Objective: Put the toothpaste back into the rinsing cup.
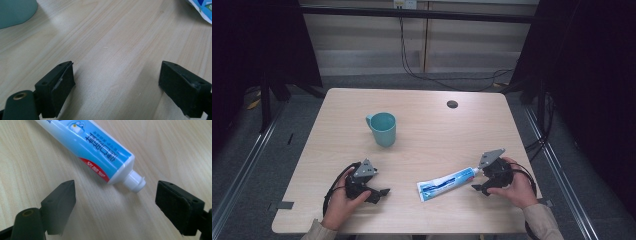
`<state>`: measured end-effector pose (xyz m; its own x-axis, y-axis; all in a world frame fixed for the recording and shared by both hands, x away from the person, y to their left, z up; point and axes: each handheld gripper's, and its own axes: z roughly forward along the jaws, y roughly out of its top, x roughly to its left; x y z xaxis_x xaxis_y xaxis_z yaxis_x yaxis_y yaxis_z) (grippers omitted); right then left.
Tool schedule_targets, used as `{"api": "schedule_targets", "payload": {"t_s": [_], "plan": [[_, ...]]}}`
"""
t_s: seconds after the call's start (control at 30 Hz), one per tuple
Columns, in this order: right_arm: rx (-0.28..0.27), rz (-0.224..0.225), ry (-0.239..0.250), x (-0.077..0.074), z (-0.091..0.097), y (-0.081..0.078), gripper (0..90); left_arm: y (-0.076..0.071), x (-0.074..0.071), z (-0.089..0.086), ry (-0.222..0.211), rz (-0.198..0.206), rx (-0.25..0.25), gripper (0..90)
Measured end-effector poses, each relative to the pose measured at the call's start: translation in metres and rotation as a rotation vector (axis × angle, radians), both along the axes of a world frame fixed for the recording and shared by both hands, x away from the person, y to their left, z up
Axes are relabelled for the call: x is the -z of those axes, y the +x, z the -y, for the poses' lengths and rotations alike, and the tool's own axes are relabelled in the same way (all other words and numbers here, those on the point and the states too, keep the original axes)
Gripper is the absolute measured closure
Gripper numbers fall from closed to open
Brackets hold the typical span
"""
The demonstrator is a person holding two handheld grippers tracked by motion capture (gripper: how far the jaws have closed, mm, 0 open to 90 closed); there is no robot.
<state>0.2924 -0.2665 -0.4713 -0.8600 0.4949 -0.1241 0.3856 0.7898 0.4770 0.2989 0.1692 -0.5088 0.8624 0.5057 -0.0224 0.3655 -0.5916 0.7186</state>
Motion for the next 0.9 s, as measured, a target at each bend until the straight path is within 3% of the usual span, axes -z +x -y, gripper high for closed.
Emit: {"api": "schedule_targets", "payload": {"t_s": [0.33, 0.9], "plan": [[-0.087, -0.024, -0.114, -0.010, -0.014, 0.010, 17.3, 0.000, 0.000, 0.000, -0.003, 0.000, 0.000, 12.6], [-0.165, -0.043, -0.183, -0.014, -0.031, 0.018, 17.3, 0.000, 0.000, 0.000, -0.003, -0.001, 0.000, 12.6]]}}
